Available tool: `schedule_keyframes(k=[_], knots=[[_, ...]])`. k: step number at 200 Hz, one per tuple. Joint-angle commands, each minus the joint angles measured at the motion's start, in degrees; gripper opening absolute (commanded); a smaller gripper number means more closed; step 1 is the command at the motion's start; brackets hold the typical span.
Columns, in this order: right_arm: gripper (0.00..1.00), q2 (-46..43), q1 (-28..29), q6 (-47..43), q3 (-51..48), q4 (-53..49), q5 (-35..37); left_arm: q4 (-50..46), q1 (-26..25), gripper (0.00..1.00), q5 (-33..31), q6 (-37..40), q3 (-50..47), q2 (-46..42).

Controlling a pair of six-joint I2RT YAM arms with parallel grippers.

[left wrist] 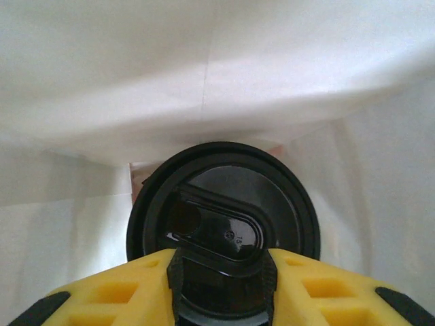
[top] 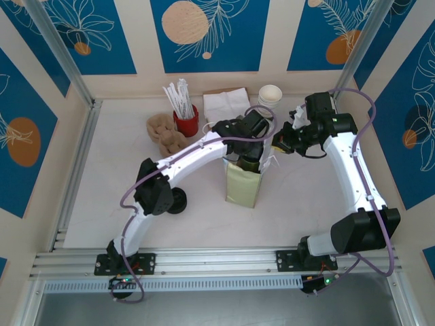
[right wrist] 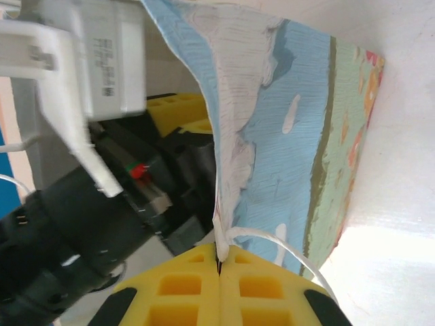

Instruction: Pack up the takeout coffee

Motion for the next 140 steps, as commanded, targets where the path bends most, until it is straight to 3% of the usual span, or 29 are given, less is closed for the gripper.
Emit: schedule_keyframes(k=[1,63,140], knots=[[0.00,1.34,0.17,-3.68,2.45,-4.00,0.89,-4.39,0.73,0.38,0.48,-0.29,4.75,0.62],[0.00,3.83,0.13,-4.80,6.50,-5.07,1.10,-6.32,2.03,0.38,4.16,-1.23,8.55,-1.25],[0.00,4.10,0.14,-2.12,6.90,-3.28,-1.58,-2.05,3.98,0.38,18.68,1.71,8.20,-9.33]])
